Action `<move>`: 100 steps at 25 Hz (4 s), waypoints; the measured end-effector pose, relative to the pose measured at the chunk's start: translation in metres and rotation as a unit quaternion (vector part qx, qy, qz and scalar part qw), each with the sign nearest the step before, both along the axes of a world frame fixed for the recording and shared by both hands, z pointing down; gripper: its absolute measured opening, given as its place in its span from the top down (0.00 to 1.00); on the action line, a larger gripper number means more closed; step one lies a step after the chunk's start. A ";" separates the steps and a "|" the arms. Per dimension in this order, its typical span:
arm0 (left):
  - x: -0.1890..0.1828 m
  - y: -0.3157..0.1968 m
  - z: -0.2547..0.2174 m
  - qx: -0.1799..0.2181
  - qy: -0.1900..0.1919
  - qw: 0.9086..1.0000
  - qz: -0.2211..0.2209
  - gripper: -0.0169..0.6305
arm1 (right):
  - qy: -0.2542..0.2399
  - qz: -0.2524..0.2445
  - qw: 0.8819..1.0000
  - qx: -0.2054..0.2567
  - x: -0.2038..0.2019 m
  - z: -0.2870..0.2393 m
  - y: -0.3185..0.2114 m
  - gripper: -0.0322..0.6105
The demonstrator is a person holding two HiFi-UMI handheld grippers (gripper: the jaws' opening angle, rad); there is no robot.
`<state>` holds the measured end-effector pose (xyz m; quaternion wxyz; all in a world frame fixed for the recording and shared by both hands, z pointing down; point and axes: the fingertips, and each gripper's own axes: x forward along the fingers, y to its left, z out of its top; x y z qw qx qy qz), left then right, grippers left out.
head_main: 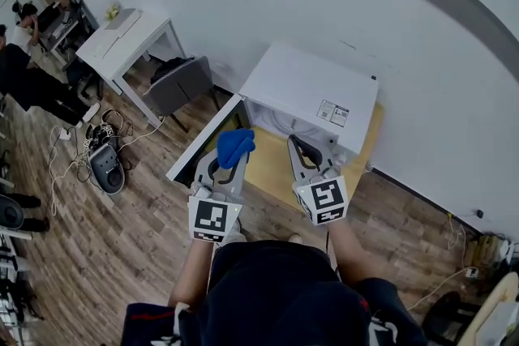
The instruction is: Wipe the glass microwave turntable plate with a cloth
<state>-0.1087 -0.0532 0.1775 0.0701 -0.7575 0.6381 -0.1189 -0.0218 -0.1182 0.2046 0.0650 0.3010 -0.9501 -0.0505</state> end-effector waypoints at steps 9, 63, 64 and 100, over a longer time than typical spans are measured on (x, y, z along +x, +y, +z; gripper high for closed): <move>-0.030 -0.039 0.006 -0.009 0.003 0.998 0.067 0.88 | 0.006 0.069 0.998 -0.008 -0.020 0.003 -0.023 0.94; 0.018 -0.080 0.223 -0.133 -0.015 0.973 0.189 0.88 | 0.169 0.080 0.974 -0.124 0.013 0.212 -0.024 0.94; 0.019 -0.080 0.230 -0.133 -0.016 0.973 0.190 0.88 | 0.173 0.077 0.974 -0.122 0.013 0.219 -0.025 0.94; 0.009 -0.124 0.347 -0.080 -0.036 0.979 0.184 0.88 | 0.319 0.056 0.946 -0.003 0.005 0.348 -0.104 0.94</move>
